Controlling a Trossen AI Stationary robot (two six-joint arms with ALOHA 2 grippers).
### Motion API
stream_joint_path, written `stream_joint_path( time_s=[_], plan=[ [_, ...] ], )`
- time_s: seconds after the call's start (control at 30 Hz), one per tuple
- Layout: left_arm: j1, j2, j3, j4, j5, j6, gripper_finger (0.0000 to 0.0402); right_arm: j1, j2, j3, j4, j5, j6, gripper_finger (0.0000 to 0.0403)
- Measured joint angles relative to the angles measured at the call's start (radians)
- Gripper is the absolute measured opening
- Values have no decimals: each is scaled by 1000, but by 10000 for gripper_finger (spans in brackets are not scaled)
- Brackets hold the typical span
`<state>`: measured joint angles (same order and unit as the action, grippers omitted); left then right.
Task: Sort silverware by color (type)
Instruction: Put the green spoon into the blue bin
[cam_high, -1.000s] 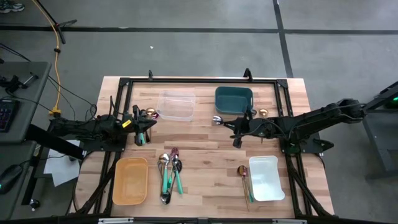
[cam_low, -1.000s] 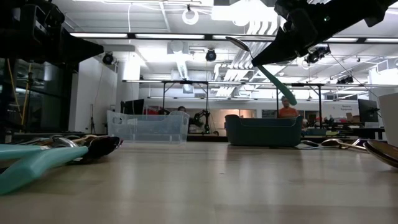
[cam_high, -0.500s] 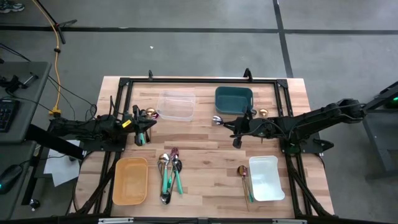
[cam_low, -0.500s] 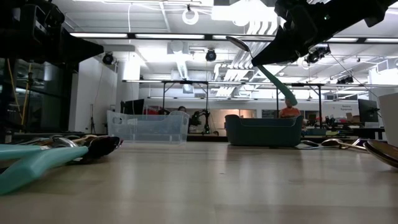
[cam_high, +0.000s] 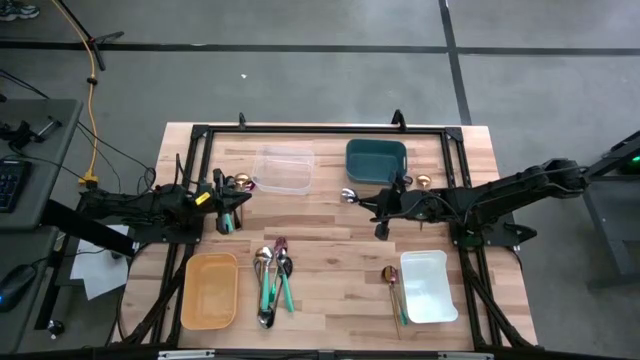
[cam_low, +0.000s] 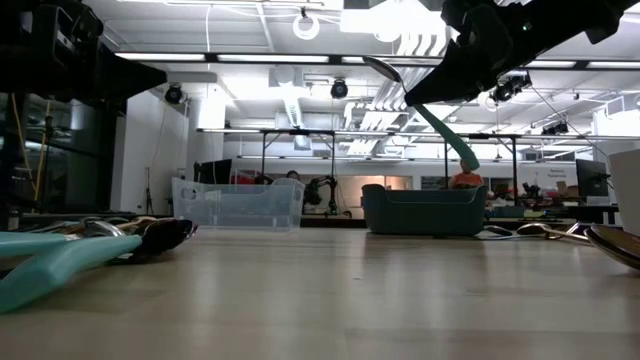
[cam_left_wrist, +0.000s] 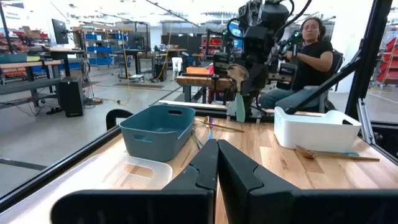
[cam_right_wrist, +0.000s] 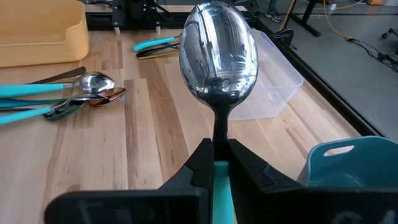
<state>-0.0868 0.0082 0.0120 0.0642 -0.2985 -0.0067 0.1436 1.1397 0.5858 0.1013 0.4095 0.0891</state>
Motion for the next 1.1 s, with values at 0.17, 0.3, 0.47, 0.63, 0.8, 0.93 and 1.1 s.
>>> stream_joint_path(
  time_s=[0.17,0.3,0.47,0.63,0.8,0.93,1.1],
  plan=[
    [0,0,0,0,0,0,3,0,0,0,0,0,7,17],
    [1,0,0,6,0,9,3,0,0,0,0,0,7,17],
    [1,0,0,9,-1,12,3,0,0,0,1,0,4,17],
    [1,0,0,10,0,11,3,0,0,0,1,0,0,17],
    [1,0,0,10,0,11,3,0,0,0,1,0,8,17],
    [1,0,0,10,0,11,3,0,0,0,1,-1,11,17],
    [0,0,0,9,0,9,3,0,0,0,1,-1,20,17]
  ],
)
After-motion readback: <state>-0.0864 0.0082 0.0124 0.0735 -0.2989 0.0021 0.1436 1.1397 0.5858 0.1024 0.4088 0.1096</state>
